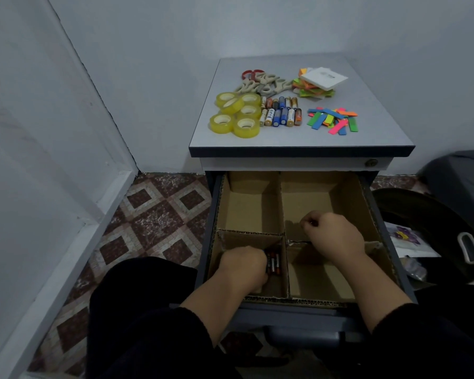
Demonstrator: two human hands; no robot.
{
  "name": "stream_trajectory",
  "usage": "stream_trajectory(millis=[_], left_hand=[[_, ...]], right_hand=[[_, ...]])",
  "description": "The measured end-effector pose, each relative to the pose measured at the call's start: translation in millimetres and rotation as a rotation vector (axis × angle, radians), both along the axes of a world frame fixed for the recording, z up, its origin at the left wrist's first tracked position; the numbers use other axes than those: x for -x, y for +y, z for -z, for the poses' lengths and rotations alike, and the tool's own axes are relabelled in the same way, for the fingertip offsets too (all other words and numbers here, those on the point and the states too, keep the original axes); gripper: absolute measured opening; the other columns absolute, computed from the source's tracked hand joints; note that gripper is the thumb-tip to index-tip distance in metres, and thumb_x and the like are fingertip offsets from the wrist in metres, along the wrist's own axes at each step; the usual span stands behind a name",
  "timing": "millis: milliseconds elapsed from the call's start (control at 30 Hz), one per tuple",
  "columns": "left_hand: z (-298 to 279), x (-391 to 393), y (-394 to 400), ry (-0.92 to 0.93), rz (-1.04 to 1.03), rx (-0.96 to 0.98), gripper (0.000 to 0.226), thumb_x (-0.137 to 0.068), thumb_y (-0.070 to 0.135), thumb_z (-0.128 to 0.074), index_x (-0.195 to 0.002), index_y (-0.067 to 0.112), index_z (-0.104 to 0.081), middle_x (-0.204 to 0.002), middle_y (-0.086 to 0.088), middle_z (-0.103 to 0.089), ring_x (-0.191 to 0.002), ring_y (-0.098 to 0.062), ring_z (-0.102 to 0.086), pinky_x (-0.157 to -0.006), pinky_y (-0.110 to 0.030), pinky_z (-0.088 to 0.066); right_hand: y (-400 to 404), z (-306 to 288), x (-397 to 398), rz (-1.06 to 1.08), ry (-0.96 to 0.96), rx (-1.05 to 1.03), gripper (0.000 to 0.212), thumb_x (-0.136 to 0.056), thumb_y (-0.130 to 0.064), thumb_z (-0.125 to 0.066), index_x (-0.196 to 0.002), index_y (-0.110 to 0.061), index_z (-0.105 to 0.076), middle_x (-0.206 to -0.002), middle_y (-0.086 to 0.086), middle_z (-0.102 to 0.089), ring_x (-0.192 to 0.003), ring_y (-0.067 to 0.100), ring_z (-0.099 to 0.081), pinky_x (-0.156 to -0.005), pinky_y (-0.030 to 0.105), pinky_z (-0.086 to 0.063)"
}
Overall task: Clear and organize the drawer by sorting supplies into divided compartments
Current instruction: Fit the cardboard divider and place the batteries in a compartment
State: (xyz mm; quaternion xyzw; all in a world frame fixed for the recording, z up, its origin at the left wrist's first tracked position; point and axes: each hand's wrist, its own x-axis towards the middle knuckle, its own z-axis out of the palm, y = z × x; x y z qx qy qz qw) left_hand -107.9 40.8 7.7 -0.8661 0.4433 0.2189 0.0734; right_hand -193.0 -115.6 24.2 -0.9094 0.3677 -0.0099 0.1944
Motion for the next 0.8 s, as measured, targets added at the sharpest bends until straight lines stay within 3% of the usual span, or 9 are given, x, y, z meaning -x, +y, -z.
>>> stream_trajectory(millis=[233, 600, 800], left_hand=[[5.5, -0.9, -1.5, 0.005, -0.035, -0.019, 0.030, -0.093, 0.031, -0.053, -0.112, 0.010, -0.059, -0.112, -0.010, -0.062, -0.100, -0.026, -0.060, -0.077, -0.032, -0.044], [12.7, -2.8, -8.0, 0.067, -0.108, -0.141, 0.049, -0.095, 0.047, -0.042, -0.125, 0.010, -0.054, -0.125, -0.010, -0.057, -0.113, -0.026, -0.054, -0.095, -0.037, -0.043], [12.9, -3.1, -8.4, 0.161, -0.133, -0.216, 0.048, -0.098, 0.044, -0.034, -0.122, 0.009, -0.056, -0.122, -0.011, -0.058, -0.111, -0.026, -0.054, -0.092, -0.035, -0.042]], right_hand=[[-0.5, 1.0, -0.6, 0.001, -0.011, -0.004, 0.023, -0.098, -0.035, -0.044, -0.113, -0.031, -0.062, -0.076, -0.009, -0.058, -0.068, 0.010, -0.058, -0.060, 0.032, -0.054], [-0.1, 0.8, 0.3, -0.005, -0.007, -0.010, 0.024, -0.098, -0.035, -0.044, -0.114, -0.030, -0.061, -0.079, -0.008, -0.058, -0.067, 0.008, -0.056, -0.052, 0.025, -0.045], [-0.1, 0.8, 0.8, -0.008, -0.011, -0.008, 0.023, -0.098, -0.034, -0.044, -0.114, -0.029, -0.061, -0.075, -0.008, -0.057, -0.065, 0.009, -0.056, -0.052, 0.026, -0.046]])
